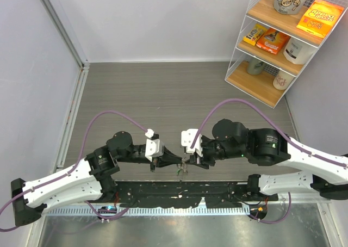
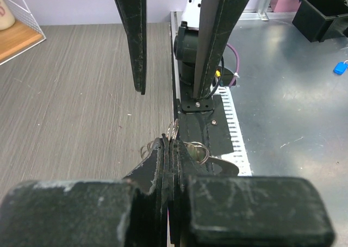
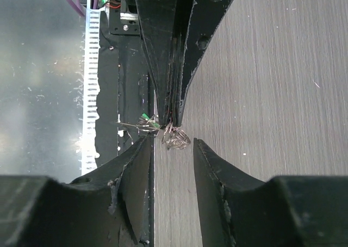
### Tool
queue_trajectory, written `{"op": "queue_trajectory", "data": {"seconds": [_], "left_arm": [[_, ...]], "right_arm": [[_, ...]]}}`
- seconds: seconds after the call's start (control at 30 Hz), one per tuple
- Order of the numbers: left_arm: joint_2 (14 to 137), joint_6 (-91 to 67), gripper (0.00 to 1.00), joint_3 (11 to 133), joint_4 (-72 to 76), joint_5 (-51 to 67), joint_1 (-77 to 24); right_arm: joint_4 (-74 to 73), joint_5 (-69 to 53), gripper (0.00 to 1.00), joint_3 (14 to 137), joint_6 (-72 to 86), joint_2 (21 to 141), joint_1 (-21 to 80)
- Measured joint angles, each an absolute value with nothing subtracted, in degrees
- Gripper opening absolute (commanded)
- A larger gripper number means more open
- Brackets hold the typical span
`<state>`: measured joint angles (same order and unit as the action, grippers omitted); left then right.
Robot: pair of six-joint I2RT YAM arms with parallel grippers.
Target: Put the keys on the keyring
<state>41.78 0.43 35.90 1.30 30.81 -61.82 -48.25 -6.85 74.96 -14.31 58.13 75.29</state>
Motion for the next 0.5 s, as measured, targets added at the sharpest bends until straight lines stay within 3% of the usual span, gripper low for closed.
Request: {"op": "queue_trajectory", "data": {"seconds": [0.5], "left_arm": [[40.7,0.4,0.0,36.0,0.4,29.5,-61.8]], "right_arm": [[-47.4,-7.6,0.33,75.3,-15.2,61.6,75.4]]}}
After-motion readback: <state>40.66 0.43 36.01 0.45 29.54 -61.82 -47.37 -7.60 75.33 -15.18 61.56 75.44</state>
